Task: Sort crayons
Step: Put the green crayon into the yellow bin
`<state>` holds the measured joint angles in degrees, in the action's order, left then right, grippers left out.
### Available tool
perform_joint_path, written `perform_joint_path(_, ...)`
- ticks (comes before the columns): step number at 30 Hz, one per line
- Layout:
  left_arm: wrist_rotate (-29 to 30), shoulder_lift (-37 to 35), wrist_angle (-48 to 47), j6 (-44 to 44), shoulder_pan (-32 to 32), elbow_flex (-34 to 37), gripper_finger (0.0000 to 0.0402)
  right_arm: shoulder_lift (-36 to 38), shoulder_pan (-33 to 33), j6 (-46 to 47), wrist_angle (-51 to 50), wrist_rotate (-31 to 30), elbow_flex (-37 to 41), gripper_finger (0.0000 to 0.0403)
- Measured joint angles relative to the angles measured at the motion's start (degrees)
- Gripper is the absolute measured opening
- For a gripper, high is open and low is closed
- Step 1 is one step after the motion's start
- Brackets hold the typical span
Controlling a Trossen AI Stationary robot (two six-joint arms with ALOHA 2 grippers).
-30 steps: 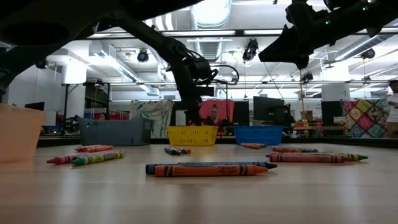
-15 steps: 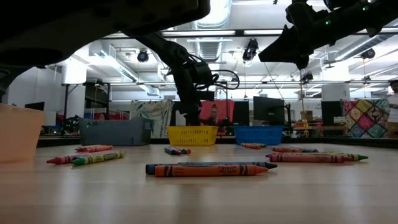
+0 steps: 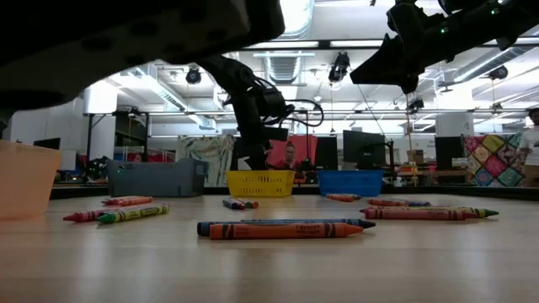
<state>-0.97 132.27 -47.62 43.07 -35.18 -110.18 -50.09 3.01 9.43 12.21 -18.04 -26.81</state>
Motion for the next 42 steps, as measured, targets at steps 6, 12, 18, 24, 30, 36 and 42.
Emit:
perform_joint_path(6, -0.02, 0.00, 0.70, 0.00, -0.11, 1.55, 0.0000, 0.00, -0.01, -0.02, 0.00, -0.02, 0.04, 0.0068)
perform_joint_path(12, -0.04, -0.02, 2.15, 0.00, -0.20, 1.69, 0.0000, 0.00, -0.01, 0.00, 0.02, -0.02, 0.04, 0.0068)
perform_joint_path(18, -0.09, -0.04, 3.21, -0.14, -0.20, 1.81, 0.0000, 0.00, 0.00, -0.01, 0.02, -0.02, 0.04, 0.0068)
perform_joint_path(24, -0.13, -0.09, 4.61, -0.88, -0.20, 1.89, 0.0000, 0.00, 0.00, 0.00, 0.02, -0.02, 0.04, 0.0068)
perform_joint_path(30, -0.15, -0.09, 4.50, -0.92, -0.20, 2.00, 0.0000, 0.00, -0.01, -0.02, 0.02, -0.02, 0.04, 0.0068)
perform_joint_path(36, -0.13, -0.09, 4.59, -1.79, -0.26, 2.10, 0.0016, 0.00, -0.01, -0.01, 0.02, -0.02, 0.04, 0.0068)
perform_joint_path(42, -0.13, -0.09, 4.63, -1.82, -0.35, 2.10, 0.0048, 0.00, 0.00, 0.00, 0.02, -0.02, 0.04, 0.0068)
